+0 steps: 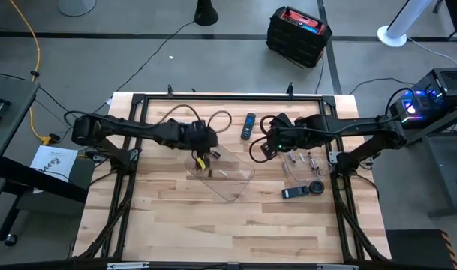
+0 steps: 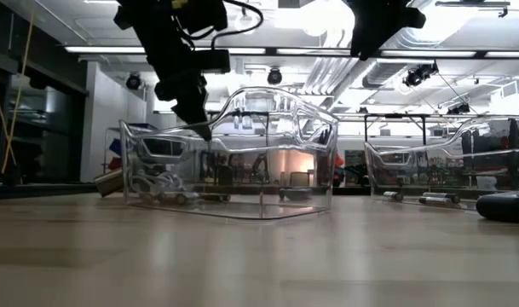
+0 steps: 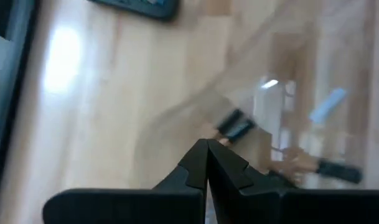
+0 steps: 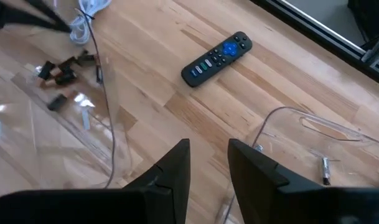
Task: Sort batteries
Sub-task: Adjust the left transparent bin
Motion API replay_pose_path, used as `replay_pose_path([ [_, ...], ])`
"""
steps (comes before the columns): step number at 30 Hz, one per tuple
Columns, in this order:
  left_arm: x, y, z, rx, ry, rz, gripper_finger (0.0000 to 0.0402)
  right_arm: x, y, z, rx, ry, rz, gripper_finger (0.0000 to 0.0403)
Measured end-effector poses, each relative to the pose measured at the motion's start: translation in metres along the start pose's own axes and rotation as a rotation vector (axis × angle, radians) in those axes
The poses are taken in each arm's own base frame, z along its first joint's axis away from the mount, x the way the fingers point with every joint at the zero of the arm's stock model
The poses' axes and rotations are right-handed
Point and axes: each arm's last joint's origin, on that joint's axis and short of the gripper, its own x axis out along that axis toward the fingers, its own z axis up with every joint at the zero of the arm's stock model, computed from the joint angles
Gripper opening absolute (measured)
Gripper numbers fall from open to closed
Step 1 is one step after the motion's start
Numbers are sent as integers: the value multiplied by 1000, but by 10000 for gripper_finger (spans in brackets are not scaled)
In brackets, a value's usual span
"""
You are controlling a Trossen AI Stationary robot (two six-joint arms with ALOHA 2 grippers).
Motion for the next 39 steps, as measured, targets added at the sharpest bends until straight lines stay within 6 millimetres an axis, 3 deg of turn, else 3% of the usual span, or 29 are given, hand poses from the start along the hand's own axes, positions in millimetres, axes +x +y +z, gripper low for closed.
replay_pose_path([
  [4, -18, 13, 8, 5, -73, -33, 0, 0, 4, 1, -7, 4, 45, 103],
  [8, -55, 15, 18, -17, -226, -149, 0, 11, 17, -1, -90, 98, 129, 86],
  [13, -109, 14, 8, -105, -354, -245, 0, 46, 40, -2, -166, 151, 102, 14],
  [17, -136, 6, -19, -199, -327, -259, 0, 92, 55, 1, -240, 199, 68, 6],
  [21, -138, -15, -56, -322, -255, -326, 0, 132, 50, 6, -289, 301, 13, 2],
  [24, -135, -39, -81, -399, -225, -429, 0, 145, 44, 13, -298, 339, 43, 1],
  [28, -128, -72, -106, -517, -224, -536, 0, 148, 41, 17, -322, 386, 139, 0],
  [32, -102, -99, -131, -627, -190, -523, 0, 148, 44, 18, -389, 392, 219, 0],
  [39, -54, -114, -151, -772, -196, -477, 0, 156, 49, 11, -452, 476, 310, 0],
])
